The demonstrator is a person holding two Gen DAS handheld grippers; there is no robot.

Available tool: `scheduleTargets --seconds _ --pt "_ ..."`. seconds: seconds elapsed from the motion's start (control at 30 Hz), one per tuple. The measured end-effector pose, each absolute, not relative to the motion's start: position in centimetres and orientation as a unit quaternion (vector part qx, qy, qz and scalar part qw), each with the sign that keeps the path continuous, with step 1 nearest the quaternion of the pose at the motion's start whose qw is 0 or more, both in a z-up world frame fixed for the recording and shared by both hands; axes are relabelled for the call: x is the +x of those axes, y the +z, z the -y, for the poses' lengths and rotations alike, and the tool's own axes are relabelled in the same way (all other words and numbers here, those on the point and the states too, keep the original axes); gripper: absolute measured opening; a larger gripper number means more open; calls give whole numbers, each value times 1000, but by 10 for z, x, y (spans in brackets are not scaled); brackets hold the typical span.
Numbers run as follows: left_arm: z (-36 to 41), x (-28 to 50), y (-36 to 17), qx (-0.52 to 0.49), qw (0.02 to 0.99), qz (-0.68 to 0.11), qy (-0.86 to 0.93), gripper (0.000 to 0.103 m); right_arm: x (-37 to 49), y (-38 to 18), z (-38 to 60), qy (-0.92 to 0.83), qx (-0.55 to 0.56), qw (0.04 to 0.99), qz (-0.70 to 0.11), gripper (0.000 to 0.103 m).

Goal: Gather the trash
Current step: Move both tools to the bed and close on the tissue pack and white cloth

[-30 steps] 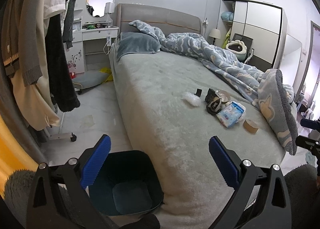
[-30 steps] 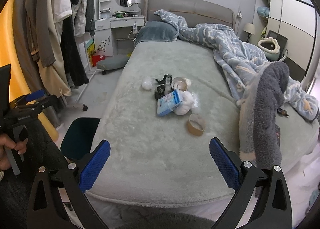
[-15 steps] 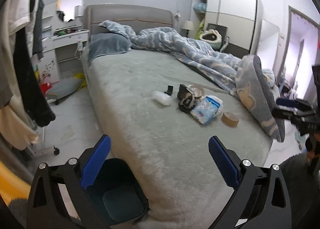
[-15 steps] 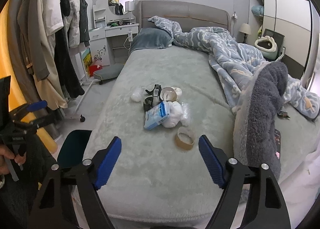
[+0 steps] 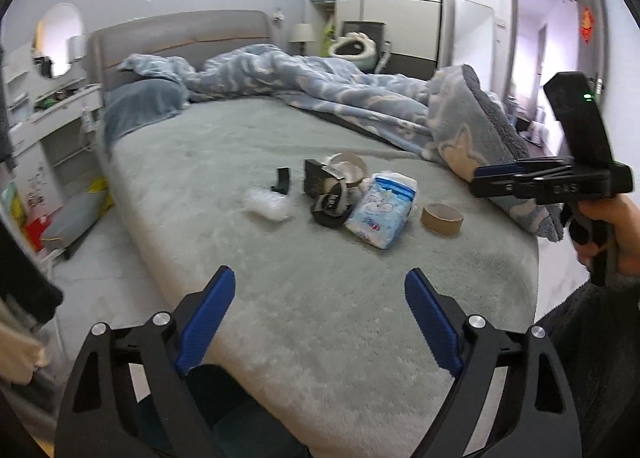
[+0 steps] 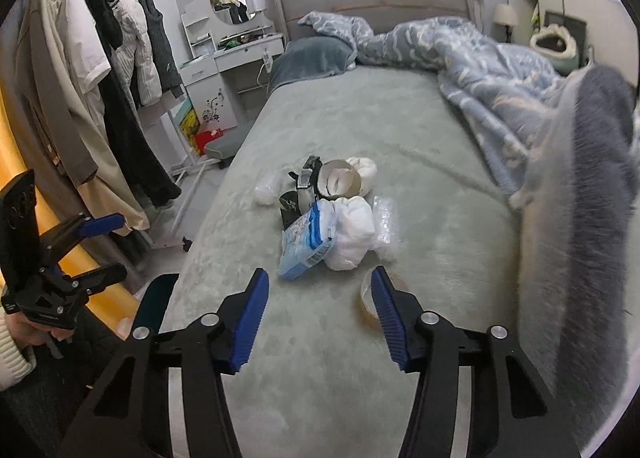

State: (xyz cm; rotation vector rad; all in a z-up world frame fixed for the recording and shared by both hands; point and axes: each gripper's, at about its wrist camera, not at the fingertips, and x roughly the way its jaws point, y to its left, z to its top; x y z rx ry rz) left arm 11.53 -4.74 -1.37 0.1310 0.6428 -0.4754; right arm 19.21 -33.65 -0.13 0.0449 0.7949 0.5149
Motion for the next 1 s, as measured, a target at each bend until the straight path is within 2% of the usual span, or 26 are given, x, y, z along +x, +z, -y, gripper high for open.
scheduleTargets --seconds 0.57,1.0 --pt "102 175 -30 83 861 -313 -391 88 267 -30 348 277 81 864 -413 39" --pt "141 213 -41 110 836 -321 -431 88 289 -42 363 299 149 841 -425 39"
